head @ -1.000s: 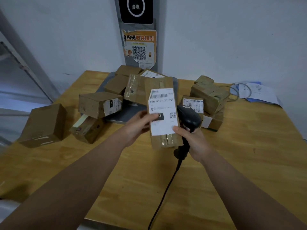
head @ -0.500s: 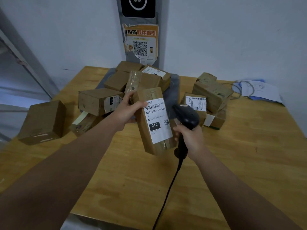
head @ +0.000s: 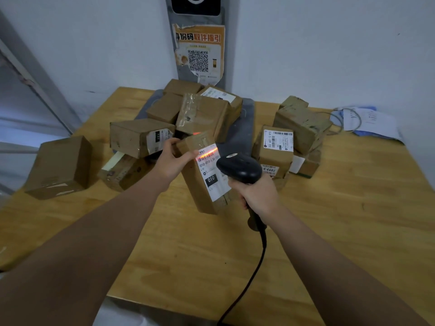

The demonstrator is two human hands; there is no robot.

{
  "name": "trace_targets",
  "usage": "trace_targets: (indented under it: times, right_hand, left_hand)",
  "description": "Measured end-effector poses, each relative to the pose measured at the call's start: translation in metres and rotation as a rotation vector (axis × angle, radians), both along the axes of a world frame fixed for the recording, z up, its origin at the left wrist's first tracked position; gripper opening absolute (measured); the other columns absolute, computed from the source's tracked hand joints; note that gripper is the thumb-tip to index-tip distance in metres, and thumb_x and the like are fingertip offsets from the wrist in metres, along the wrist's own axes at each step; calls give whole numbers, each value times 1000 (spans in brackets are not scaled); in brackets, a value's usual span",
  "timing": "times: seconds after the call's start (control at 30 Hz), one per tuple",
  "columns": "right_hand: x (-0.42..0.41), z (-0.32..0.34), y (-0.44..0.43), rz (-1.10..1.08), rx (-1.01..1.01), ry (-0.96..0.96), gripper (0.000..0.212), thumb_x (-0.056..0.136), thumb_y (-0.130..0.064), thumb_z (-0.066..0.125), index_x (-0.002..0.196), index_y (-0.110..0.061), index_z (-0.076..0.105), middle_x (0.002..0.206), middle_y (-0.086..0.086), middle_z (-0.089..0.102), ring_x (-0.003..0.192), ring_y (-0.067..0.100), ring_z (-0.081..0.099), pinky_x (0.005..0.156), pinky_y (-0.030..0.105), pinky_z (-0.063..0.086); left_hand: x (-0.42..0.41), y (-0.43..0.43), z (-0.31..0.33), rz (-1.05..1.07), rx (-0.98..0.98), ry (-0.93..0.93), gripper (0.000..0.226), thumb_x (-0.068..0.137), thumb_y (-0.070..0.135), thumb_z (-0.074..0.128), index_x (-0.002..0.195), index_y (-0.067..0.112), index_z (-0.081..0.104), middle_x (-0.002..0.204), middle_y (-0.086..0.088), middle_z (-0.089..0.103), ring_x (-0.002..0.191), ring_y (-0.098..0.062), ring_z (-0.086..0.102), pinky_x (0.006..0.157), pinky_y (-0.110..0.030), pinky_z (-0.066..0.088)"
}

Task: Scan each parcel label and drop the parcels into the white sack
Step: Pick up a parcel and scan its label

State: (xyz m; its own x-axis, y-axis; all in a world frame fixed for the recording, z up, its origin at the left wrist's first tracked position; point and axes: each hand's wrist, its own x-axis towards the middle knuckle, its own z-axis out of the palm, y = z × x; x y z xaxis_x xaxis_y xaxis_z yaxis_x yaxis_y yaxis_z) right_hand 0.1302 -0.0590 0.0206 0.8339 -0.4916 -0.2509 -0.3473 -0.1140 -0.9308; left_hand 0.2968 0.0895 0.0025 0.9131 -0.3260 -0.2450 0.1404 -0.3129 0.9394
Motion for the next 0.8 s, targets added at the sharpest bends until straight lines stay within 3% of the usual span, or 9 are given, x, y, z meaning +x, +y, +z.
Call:
trace_targets:
  times: [0.17, 0.43, 0.67, 0.8]
  right_hand:
    - [-2, -2, 1, 5, -63, 59, 15, 81, -13, 70, 72, -9, 59, 48, -1, 54, 35, 4, 48, 40, 15, 43]
    - [-8, 4, -2, 3, 72, 81, 17, 78, -8, 67, 64, -9, 57, 45, 1, 52, 38, 12, 48, 46, 24, 44]
    - [-13, 6, -5, -13, 127, 68, 22, 78, -6, 68, 60, -9, 56, 47, 4, 50, 39, 16, 46, 46, 27, 42]
    - [-15, 5, -6, 1, 126, 70, 21, 80, -7, 67, 62, -10, 56, 48, 4, 50, 40, 14, 46, 47, 27, 42]
  left_hand:
    - [-3, 0, 0, 17, 22, -20, 71, 82, 33, 74, 138, 29, 31, 118, 4, 44, 117, -22, 48, 104, -44, 44]
    - [-6, -4, -1, 59, 46, -49, 76, 81, 33, 76, 141, 27, 30, 125, 3, 42, 120, -21, 46, 105, -42, 43]
    - [-11, -6, -1, 77, 55, -74, 76, 83, 32, 74, 143, 26, 28, 136, -3, 43, 113, -16, 42, 94, -32, 40]
    - [-13, -6, -2, 87, 51, -80, 76, 83, 31, 73, 143, 26, 28, 131, -1, 43, 114, -16, 43, 94, -32, 40]
